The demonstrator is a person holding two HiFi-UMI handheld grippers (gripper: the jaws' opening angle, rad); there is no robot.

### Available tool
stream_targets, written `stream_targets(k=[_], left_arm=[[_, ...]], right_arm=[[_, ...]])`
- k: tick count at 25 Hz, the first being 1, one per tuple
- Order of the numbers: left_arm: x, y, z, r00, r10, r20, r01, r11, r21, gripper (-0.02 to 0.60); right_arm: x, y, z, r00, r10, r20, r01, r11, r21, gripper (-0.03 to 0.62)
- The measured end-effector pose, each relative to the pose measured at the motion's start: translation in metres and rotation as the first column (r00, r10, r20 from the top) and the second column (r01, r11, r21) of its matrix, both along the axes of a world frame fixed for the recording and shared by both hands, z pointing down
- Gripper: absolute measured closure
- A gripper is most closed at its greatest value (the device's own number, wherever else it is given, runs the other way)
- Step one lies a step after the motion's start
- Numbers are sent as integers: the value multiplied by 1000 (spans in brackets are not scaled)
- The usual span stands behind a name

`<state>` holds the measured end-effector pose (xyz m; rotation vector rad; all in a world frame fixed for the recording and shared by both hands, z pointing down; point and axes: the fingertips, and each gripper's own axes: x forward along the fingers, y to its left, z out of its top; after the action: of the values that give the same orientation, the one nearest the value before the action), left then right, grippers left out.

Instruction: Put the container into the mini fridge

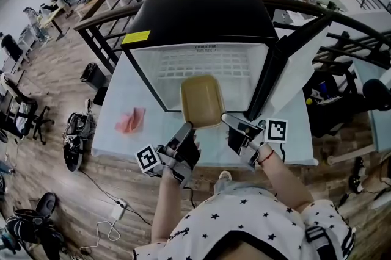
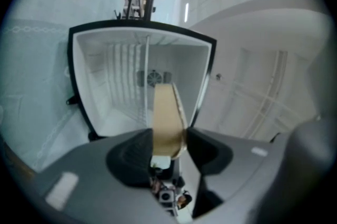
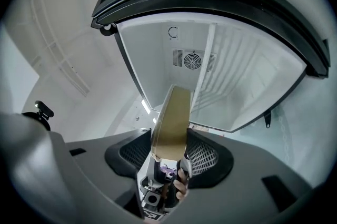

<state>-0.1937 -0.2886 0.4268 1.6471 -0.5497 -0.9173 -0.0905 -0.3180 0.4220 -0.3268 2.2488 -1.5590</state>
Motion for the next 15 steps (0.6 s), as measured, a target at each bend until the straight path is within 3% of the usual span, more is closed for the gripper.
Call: stream_targets(k=[15], left_arm=[[5, -56, 4, 1000, 16, -21, -17, 1000, -27, 377]], right_arm=[[9, -46, 6, 997, 81, -12, -81, 996, -37, 378]])
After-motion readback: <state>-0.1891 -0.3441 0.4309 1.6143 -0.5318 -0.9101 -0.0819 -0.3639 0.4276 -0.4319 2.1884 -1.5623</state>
